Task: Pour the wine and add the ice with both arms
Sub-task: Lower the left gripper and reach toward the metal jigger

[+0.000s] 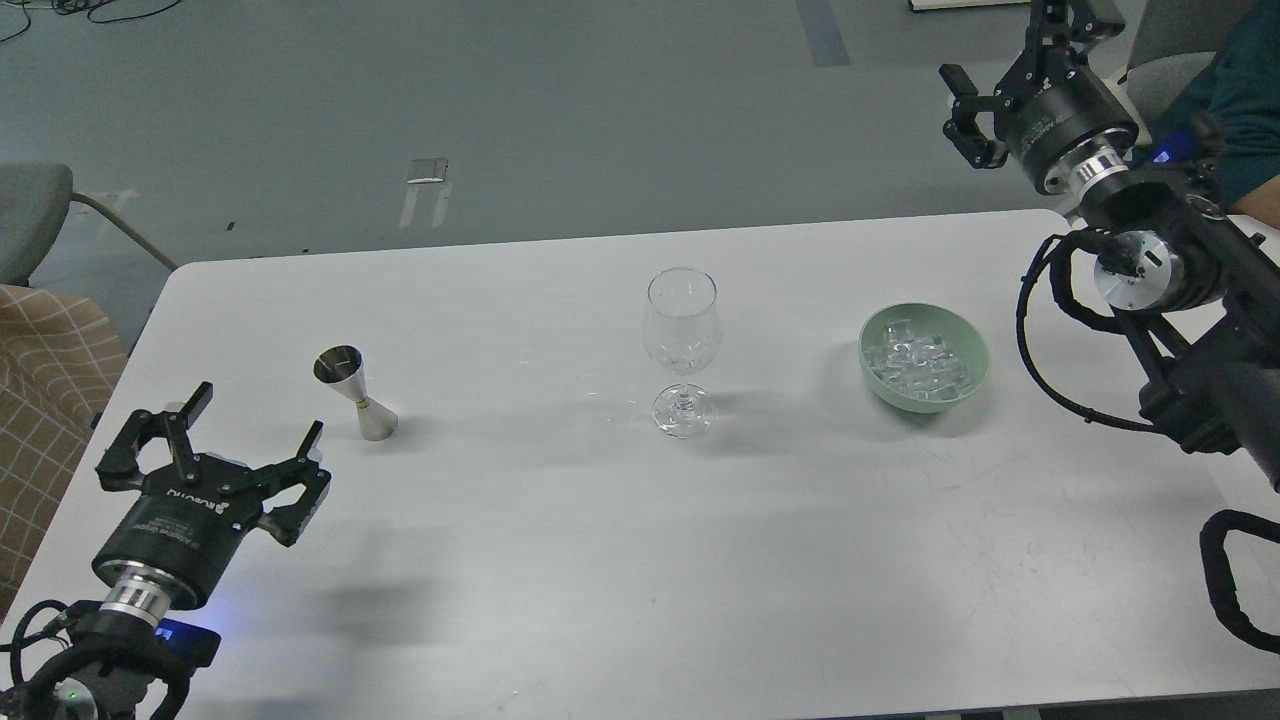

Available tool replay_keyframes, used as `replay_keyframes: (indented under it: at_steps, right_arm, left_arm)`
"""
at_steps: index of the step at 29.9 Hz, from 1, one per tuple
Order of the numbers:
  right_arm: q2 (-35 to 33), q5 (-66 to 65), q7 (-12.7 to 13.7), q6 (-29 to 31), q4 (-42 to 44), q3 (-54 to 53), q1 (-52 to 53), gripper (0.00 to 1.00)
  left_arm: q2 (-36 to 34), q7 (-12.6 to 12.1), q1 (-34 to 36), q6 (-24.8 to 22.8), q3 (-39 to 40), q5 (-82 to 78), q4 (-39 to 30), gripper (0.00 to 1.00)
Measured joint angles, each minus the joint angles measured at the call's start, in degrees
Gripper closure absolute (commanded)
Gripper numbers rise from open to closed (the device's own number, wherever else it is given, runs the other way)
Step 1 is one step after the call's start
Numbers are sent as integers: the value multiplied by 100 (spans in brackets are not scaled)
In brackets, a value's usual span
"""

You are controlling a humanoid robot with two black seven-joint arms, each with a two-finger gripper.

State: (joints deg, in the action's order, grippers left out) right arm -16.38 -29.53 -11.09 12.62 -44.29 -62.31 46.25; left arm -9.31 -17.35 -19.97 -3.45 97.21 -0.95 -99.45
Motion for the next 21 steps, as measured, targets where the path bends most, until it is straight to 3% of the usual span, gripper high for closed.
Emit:
replay_keyframes:
  at_steps: [9, 21]
  right_arm:
    - [-23, 0, 18, -25, -78, 0, -26, 0]
    - [-101, 0, 54, -36, -144, 5, -105, 0]
  left_arm:
    - [846, 13, 331, 44, -26, -702, 714, 2]
    - [931, 64, 1038, 30, 39, -832, 1763, 1]
